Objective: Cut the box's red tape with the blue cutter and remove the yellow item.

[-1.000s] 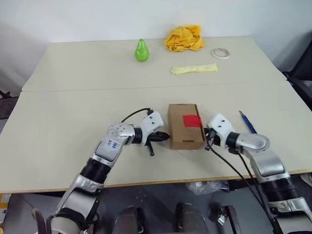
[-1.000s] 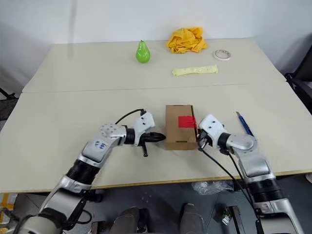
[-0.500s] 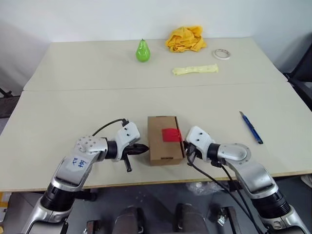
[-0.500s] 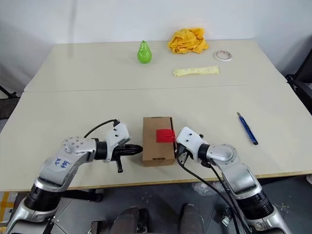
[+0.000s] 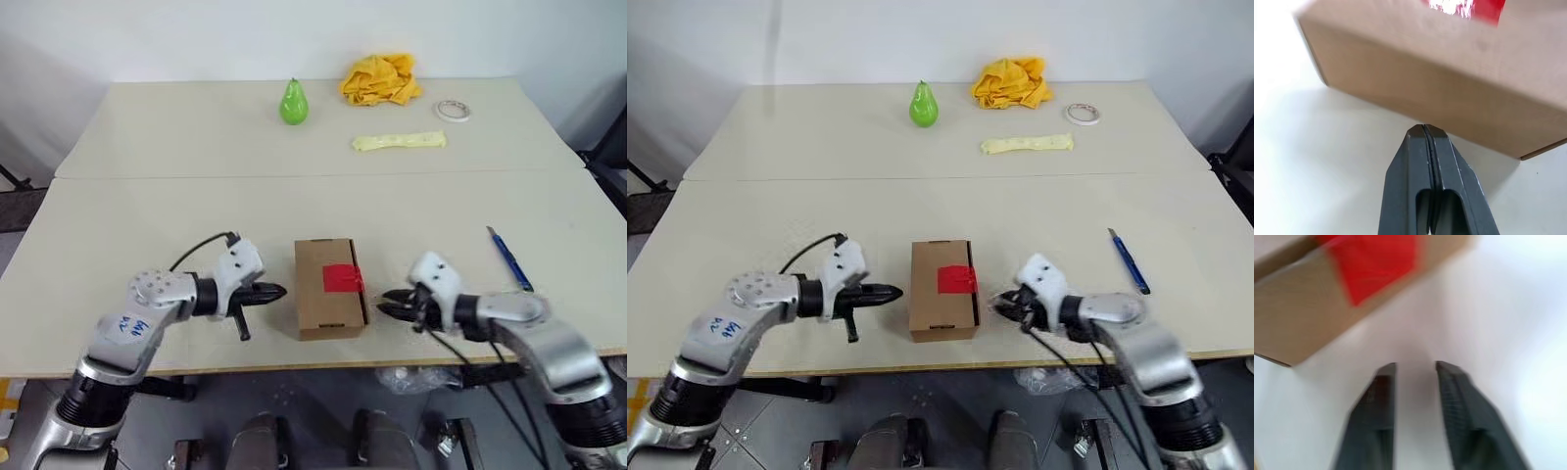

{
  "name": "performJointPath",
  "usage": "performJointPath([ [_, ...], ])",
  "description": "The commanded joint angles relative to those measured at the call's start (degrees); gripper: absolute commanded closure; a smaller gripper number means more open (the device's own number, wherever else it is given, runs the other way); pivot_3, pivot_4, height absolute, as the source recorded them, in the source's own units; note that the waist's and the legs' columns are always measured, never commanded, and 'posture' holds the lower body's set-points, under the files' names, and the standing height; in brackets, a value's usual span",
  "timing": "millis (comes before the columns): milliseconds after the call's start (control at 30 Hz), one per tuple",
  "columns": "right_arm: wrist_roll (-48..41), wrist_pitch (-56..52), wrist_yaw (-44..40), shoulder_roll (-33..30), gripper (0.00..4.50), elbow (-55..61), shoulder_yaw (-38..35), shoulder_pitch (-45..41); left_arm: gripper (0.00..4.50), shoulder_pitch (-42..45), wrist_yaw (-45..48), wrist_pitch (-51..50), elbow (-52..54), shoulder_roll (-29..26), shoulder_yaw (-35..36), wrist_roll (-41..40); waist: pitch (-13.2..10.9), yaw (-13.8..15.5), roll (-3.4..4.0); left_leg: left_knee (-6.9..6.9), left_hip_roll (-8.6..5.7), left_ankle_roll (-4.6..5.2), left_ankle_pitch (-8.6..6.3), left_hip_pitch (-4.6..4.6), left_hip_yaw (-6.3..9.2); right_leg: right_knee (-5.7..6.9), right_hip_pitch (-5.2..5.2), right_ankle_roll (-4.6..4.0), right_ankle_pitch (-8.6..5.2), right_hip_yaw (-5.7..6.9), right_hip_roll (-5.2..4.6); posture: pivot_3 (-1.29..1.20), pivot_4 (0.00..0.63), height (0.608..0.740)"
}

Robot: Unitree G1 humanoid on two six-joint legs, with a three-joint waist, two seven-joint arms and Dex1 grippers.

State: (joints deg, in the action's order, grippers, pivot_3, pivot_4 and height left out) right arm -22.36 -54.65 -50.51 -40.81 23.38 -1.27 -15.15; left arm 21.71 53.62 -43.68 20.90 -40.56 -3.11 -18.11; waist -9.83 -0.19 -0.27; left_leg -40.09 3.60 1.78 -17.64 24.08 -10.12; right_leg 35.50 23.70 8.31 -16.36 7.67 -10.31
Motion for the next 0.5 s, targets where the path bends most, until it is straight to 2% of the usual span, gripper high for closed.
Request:
performJointPath([
  [33,-8.91,-11.86,-0.08,-1.81,1.94,3.6,-6.63,-4.85,4.5,4.95,6.7,-4.92,-0.42,-2.79,4.49,-9.45,0.0,-0.06,0.0,0.0,0.02,-0.01,0.0,-0.01,0.01,0.02,0.0,-0.03,-0.01,0.01,0.01,0.0,0.15,0.74],
  [100,-11.71,-17.64,1.19,-2.49,1.25,3.33,-8.16,-8.29,4.5,8.58,8.73,-7.11,-1.39,-3.28,5.37,-13.26,-0.01,-0.06,0.0,0.0,0.04,-0.02,0.01,0.02,-0.01,0.06,0.06,-0.04,-0.02,-0.02,0.04,0.0,0.15,0.74],
  [200,-15.73,-25.39,6.02,3.82,0.19,1.66,-11.61,-13.98,4.5,11.83,5.67,-7.34,-2.51,0.82,4.0,-14.5,-0.01,0.03,-0.01,0.03,0.04,-0.04,0.0,0.0,0.0,0.04,0.05,-0.04,-0.03,0.0,0.04,0.0,0.15,0.74],
  [233,-15.86,-26.65,7.96,5.96,0.07,1.29,-11.94,-15.61,4.5,12.11,4.79,-6.17,-2.98,2.23,2.07,-13.2,-0.01,0.04,-0.01,0.03,0.03,-0.04,0.01,0.0,-0.01,0.05,0.03,-0.04,-0.02,0.0,0.04,0.0,0.15,0.74],
  [333,-15.05,-27.69,11.92,9.2,0.07,1.02,-10.33,-17.2,4.5,11.88,2.9,-1.84,-5.23,4.84,-3.57,-8.34,-0.01,0.14,-0.01,0.04,-0.01,-0.06,0.02,0.03,-0.03,0.08,0.05,-0.04,-0.02,0.01,0.06,0.0,0.15,0.74],
  [500,-13.3,-24.96,15.01,10.05,0.07,-1.43,-5.62,-17.39,4.5,12.28,0.55,3.14,-10.1,6.71,-11.12,-1.36,-0.01,0.04,-0.01,0.05,-0.03,-0.06,0.01,0.08,-0.04,0.02,0.07,-0.03,-0.02,0.03,0.06,0.0,0.15,0.74],
])
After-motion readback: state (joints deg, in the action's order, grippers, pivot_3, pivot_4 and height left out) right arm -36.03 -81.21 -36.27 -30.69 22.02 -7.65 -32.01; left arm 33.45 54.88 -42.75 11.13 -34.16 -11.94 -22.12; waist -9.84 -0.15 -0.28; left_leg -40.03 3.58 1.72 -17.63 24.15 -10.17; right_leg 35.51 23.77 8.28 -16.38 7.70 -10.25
